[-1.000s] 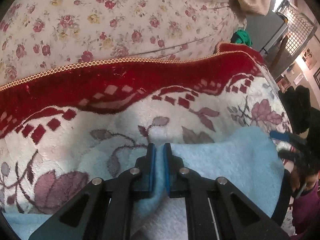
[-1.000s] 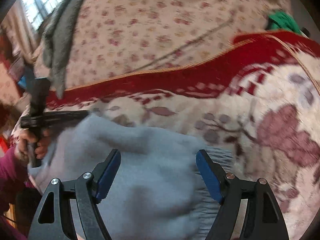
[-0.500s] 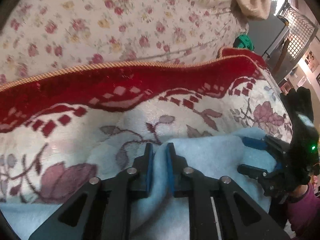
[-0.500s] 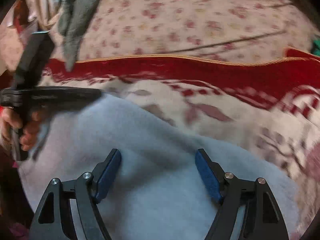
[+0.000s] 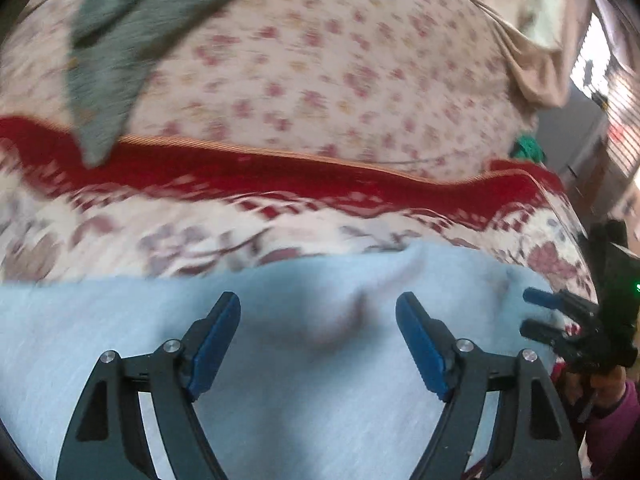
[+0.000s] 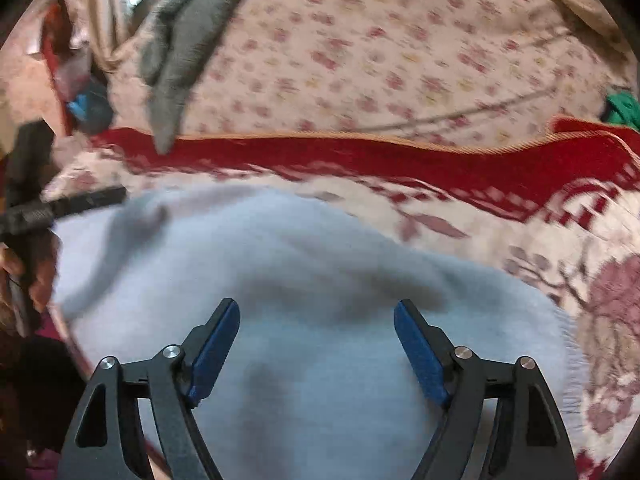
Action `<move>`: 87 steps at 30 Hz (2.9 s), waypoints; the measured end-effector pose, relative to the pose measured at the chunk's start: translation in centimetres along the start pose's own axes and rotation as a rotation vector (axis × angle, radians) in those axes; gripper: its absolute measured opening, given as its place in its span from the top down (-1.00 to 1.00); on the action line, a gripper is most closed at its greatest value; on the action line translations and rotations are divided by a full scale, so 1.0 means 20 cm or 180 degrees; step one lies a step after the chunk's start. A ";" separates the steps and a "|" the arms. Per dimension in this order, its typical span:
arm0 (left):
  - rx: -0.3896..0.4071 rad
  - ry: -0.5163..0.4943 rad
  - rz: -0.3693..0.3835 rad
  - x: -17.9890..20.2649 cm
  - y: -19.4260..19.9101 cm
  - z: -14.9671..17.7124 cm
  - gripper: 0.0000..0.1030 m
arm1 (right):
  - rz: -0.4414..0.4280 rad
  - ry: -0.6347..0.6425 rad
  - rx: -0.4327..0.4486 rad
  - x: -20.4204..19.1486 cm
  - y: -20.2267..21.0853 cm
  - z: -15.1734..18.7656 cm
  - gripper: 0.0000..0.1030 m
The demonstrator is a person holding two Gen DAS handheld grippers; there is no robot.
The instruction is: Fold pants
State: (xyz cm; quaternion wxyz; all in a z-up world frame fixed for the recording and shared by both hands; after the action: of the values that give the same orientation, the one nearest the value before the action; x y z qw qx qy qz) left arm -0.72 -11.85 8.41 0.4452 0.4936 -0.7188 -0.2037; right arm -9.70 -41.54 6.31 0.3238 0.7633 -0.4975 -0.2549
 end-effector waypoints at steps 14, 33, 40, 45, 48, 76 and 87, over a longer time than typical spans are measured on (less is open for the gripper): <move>0.0507 0.0621 -0.0961 -0.57 0.43 0.15 -0.58 | -0.0754 0.0757 -0.0236 -0.75 -0.35 -0.37 -0.67; 0.0737 0.2200 -0.0877 -1.29 0.79 0.38 -0.60 | -0.1362 0.1675 -0.0458 -1.52 -0.88 -0.93 -0.68; 0.0614 0.2271 -0.0872 -1.37 0.68 0.33 -0.60 | -0.1548 0.2090 -0.0629 -1.81 -1.13 -1.08 -0.70; 0.0476 0.2225 -0.0846 -1.39 0.56 0.31 -0.60 | -0.1596 0.2411 -0.0815 -1.93 -1.29 -1.12 -0.71; 0.0356 0.2204 -0.0846 -1.39 0.49 0.31 -0.60 | -0.1728 0.2476 -0.1016 -1.96 -1.40 -1.12 -0.76; 0.0799 0.1854 -0.0699 -1.25 0.54 0.20 0.63 | -0.2142 0.2707 -0.0646 -2.01 -1.30 -1.17 0.35; 0.1356 0.0906 -0.1030 -0.73 0.72 0.12 0.64 | -0.2048 0.2887 -0.0123 -1.81 -0.87 -1.30 0.35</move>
State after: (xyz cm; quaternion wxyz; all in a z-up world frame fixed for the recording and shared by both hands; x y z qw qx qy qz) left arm -8.63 6.95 11.41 0.3897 0.7075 -0.5878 -0.0453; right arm 5.54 3.34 12.88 0.4253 0.9039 -0.0453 0.0042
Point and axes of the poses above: each gripper's, at about its wrist camera, not at the fingertips, and y roughly against the way its jaws point, x to its right, z to its underside, the point moved 2 cm from there along -y, roughly the way its jaws point, and after that the axes turned 14 degrees about y, right-handed, at the moved point
